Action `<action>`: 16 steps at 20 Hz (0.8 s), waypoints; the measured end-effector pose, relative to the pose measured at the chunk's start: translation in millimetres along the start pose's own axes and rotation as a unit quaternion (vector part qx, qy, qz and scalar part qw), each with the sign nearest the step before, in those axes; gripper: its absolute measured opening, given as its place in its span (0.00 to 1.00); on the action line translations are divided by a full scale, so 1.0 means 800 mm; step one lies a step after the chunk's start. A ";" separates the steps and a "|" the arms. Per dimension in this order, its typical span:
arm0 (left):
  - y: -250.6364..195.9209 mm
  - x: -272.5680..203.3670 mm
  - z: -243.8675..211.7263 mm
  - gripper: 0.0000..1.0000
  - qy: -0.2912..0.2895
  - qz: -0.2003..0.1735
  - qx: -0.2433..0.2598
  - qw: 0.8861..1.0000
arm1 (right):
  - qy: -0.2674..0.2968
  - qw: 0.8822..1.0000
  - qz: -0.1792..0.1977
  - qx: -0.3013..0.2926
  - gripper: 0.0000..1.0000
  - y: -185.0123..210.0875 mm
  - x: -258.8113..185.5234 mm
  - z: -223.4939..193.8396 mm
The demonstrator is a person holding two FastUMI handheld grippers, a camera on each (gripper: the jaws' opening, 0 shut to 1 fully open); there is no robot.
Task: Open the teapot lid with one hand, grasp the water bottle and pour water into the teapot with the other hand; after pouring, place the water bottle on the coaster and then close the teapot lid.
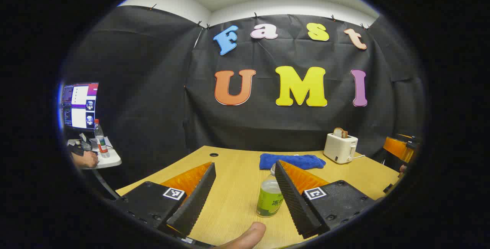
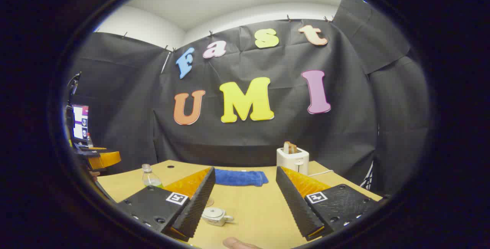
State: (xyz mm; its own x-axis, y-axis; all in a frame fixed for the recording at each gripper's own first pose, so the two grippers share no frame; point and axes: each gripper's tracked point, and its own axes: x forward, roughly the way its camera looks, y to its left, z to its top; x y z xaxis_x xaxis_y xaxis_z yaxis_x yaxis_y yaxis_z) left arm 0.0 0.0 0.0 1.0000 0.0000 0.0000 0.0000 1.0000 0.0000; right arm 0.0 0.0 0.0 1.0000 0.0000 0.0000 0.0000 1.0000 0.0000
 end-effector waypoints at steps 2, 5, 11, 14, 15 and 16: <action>-0.004 0.002 -0.002 0.97 0.000 -0.006 0.003 1.000 | 0.009 1.000 0.001 -0.002 0.96 0.001 0.005 -0.007; -0.014 0.002 -0.009 0.97 0.003 -0.016 0.011 1.000 | 0.014 1.000 0.000 -0.006 0.95 0.002 0.008 -0.011; -0.019 0.008 -0.020 0.97 0.011 -0.016 0.024 1.000 | 0.021 1.000 -0.003 -0.014 0.99 0.000 0.009 -0.017; -0.022 0.010 -0.025 0.97 0.016 -0.021 0.016 1.000 | 0.026 1.000 -0.001 -0.014 0.99 0.001 0.010 -0.020; -0.020 0.009 -0.025 0.97 0.017 -0.019 0.016 1.000 | 0.027 1.000 0.000 -0.013 0.99 0.001 0.010 -0.021; -0.017 0.009 -0.026 0.97 0.017 -0.016 0.017 1.000 | 0.029 1.000 0.000 -0.012 0.99 0.001 0.011 -0.021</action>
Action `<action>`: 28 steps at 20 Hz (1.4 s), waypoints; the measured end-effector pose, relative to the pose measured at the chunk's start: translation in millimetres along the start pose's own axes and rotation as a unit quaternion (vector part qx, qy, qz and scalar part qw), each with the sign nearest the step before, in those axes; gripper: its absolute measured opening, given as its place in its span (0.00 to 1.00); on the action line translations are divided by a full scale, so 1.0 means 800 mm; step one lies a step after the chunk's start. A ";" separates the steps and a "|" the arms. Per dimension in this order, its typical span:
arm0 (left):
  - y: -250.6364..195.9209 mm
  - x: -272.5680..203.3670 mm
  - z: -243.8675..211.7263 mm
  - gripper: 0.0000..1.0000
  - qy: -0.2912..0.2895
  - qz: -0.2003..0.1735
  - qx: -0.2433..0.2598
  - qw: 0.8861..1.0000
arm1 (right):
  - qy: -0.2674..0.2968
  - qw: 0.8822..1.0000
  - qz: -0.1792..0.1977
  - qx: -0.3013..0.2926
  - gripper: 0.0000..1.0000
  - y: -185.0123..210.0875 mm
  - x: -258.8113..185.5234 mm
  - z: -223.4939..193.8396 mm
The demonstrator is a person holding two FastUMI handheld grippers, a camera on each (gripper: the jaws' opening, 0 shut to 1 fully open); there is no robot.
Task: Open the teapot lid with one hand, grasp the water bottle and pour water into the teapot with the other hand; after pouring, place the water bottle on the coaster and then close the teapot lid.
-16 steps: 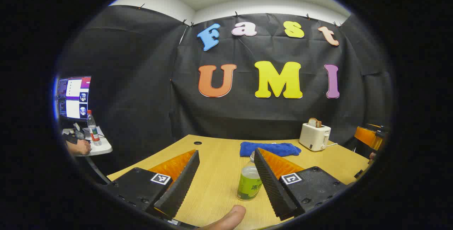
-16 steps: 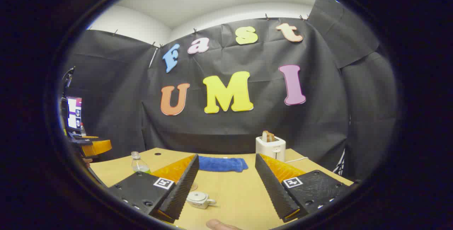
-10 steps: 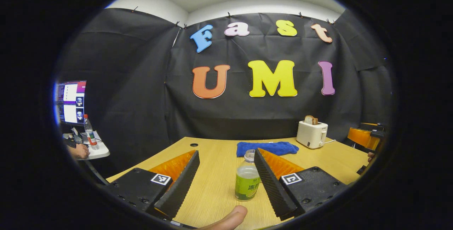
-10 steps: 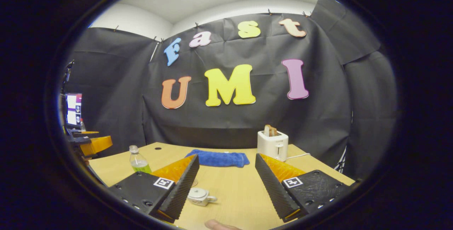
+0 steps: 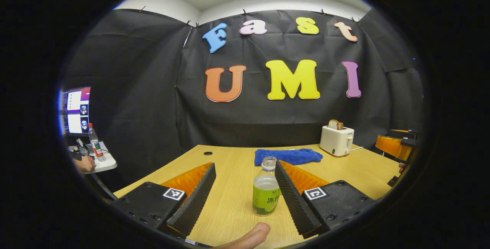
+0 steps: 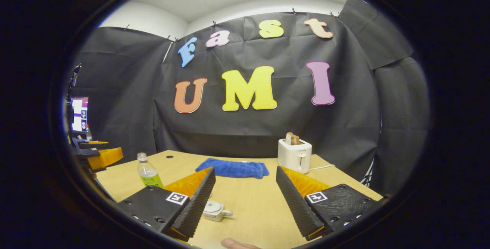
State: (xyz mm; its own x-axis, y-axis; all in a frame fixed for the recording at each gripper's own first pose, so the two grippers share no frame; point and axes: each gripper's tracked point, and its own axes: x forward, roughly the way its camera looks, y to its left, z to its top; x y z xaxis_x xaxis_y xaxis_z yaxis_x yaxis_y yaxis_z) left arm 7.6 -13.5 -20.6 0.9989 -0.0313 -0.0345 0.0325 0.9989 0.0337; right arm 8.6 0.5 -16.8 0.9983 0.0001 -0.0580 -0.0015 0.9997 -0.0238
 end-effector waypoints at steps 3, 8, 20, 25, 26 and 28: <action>-0.001 0.003 -0.002 0.97 0.001 0.000 -0.001 1.000 | 0.006 1.000 0.002 0.001 0.99 0.001 0.004 -0.006; -0.010 0.003 -0.003 0.97 0.001 -0.008 0.005 1.000 | 0.022 1.000 -0.005 -0.006 0.99 0.006 0.032 -0.031; -0.018 0.006 -0.009 0.97 0.001 -0.017 0.009 1.000 | 0.043 0.998 0.054 -0.013 0.96 0.084 0.098 -0.122; -0.017 0.013 -0.015 0.97 0.005 -0.019 0.005 1.000 | 0.085 0.994 0.072 -0.019 0.83 0.099 0.115 -0.171; -0.017 0.013 -0.015 0.97 0.005 -0.019 0.007 1.000 | 0.088 0.993 0.075 -0.024 0.81 0.100 0.116 -0.175; -0.020 0.014 -0.018 0.97 0.007 -0.020 0.010 1.000 | 0.092 0.991 0.091 -0.028 0.69 0.107 0.117 -0.186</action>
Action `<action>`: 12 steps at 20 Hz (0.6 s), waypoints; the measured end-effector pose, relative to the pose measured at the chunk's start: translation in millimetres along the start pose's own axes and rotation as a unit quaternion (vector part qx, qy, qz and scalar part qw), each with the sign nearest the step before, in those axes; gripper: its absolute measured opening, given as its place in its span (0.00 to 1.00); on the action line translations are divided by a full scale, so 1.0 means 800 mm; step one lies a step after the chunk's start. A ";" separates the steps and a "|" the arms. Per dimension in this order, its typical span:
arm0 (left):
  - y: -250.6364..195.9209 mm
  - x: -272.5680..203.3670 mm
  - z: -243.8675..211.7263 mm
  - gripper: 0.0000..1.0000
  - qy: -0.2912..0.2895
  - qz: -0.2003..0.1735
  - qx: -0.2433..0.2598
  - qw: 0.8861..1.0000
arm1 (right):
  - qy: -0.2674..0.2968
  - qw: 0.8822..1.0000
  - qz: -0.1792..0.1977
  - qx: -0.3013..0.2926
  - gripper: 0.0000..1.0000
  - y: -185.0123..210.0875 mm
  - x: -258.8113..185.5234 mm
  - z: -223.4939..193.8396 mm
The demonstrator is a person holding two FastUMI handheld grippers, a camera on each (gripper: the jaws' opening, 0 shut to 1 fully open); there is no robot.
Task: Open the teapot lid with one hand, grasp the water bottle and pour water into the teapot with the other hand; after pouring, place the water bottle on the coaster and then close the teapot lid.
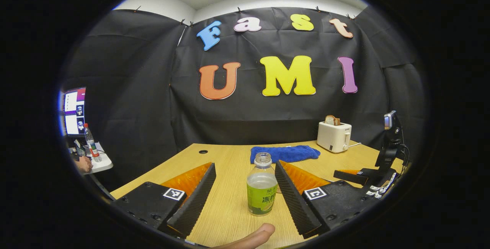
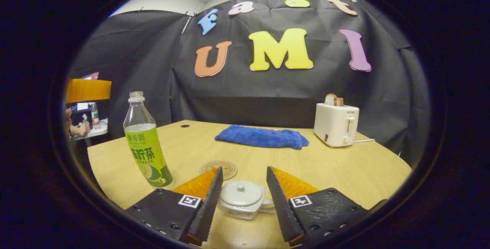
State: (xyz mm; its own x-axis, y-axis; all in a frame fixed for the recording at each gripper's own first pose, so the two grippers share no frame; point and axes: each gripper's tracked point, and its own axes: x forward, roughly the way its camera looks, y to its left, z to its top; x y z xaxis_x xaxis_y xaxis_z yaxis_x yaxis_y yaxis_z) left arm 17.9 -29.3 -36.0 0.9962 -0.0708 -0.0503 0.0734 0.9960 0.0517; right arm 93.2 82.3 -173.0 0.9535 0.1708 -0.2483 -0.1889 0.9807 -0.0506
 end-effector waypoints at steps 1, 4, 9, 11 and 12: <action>0.000 0.002 -0.003 0.97 0.002 0.000 0.002 1.000 | 0.002 1.000 0.003 0.001 0.58 0.001 0.001 -0.002; 0.001 0.008 -0.011 0.97 0.012 -0.001 0.003 1.000 | -0.003 1.000 0.004 0.012 0.42 0.001 0.003 -0.002; 0.002 0.015 -0.017 0.97 0.015 -0.004 -0.008 1.000 | -0.004 1.000 0.007 0.013 0.04 -0.002 0.005 -0.003; -0.003 0.018 -0.023 0.97 0.020 -0.011 -0.015 1.000 | -0.002 1.000 0.006 0.005 0.04 0.000 0.006 -0.003; -0.005 0.020 -0.026 0.97 0.022 -0.014 -0.016 1.000 | -0.001 1.000 0.003 0.002 0.04 -0.002 0.007 -0.003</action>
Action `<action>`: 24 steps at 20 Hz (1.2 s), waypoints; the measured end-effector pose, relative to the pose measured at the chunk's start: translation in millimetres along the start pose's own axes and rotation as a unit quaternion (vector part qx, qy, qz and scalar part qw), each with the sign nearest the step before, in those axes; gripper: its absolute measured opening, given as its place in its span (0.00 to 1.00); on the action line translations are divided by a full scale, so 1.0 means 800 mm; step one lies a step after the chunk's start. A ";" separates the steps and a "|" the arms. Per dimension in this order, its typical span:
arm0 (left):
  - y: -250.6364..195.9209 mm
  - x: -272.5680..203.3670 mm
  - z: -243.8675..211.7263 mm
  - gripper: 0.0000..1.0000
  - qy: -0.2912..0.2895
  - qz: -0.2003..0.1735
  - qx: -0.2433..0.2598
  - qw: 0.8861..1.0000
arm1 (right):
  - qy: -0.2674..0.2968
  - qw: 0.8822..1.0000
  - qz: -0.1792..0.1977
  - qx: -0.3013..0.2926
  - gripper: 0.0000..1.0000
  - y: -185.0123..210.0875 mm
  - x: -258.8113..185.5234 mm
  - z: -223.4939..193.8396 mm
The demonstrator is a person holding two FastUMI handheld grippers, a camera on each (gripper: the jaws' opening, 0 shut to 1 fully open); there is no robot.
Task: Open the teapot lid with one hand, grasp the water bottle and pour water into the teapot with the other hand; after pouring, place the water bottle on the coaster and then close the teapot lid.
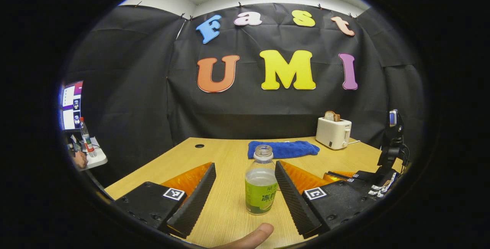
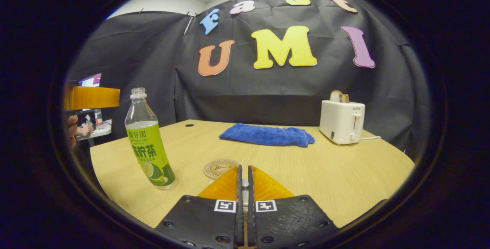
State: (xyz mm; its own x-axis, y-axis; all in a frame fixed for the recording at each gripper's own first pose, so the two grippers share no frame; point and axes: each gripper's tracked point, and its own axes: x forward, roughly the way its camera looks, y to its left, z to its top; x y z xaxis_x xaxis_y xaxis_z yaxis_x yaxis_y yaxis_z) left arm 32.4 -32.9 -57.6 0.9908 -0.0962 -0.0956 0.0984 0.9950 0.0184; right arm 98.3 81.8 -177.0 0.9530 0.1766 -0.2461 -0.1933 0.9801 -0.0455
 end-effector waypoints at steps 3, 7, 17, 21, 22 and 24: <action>-0.006 0.006 -0.009 0.97 0.007 -0.007 0.008 1.000 | 0.004 1.000 -0.005 -0.002 0.00 0.000 0.001 0.004; -0.008 0.013 -0.023 0.97 0.016 -0.011 0.022 1.000 | -0.011 1.000 -0.005 -0.011 0.00 0.001 -0.012 0.025; -0.026 0.028 -0.040 0.98 0.013 -0.040 -0.011 0.999 | -0.083 0.996 -0.025 -0.009 0.00 -0.030 -0.112 0.113; -0.036 0.049 -0.060 0.98 0.004 -0.056 -0.015 0.998 | -0.092 0.995 -0.039 -0.004 0.00 -0.056 -0.141 0.125; -0.037 0.056 -0.065 0.98 0.002 -0.056 -0.015 0.998 | -0.095 0.994 -0.046 -0.004 0.00 -0.065 -0.146 0.129; -0.040 0.064 -0.077 0.98 0.002 -0.061 -0.027 0.998 | -0.101 0.993 -0.060 0.006 0.00 -0.084 -0.152 0.137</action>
State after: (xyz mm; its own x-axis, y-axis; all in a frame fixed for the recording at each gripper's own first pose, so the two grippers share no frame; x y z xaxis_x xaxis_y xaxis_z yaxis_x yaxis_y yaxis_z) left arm 73.9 -67.9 -124.2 0.9714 -0.2161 -0.0980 0.2125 0.9761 -0.0465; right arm 20.8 4.7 -38.3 0.9965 0.0726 -0.0414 -0.0746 0.9960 -0.0501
